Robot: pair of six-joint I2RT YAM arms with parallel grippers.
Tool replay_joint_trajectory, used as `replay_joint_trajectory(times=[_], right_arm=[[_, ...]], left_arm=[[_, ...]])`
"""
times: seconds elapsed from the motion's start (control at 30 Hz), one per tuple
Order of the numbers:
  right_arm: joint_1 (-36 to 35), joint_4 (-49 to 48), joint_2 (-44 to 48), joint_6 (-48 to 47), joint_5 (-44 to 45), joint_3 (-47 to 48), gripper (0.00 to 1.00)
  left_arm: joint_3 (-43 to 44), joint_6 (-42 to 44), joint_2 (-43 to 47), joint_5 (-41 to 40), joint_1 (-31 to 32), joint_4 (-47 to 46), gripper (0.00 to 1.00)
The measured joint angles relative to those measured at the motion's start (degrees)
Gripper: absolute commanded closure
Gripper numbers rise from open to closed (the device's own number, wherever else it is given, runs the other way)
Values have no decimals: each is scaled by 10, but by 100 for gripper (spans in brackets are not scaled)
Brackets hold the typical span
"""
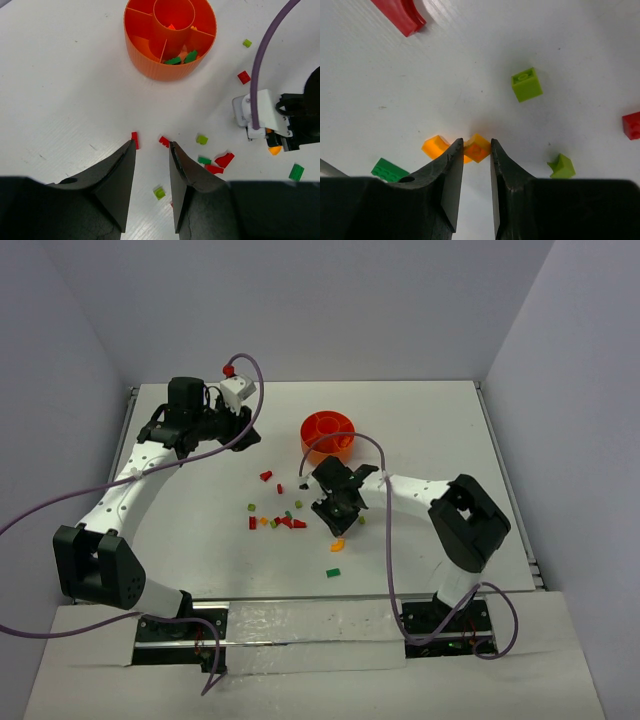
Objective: Sort the legos into containers by color
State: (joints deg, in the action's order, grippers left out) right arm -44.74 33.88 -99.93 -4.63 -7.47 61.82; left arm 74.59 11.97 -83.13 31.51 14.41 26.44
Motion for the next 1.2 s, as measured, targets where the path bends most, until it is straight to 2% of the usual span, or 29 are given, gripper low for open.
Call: replay_joint_trajectory(times=[0.27,0.43,0.63,1.0,1.2], right_arm=[[43,3,79,-8,-13,30,89],[119,-2,71,-7,-17,140,90],[189,-21,15,-7,-9,260,89],[202,-21,-67,-8,-5,301,84],[207,-22,-79,-10,-5,307,76]], left_arm=[[-5,13,0,0,0,4,57],[-13,20,0,0,0,4,57],[-13,19,0,0,0,3,54],[-13,19,-2,0,0,3,54],[-13,19,-4,1,0,3,53]])
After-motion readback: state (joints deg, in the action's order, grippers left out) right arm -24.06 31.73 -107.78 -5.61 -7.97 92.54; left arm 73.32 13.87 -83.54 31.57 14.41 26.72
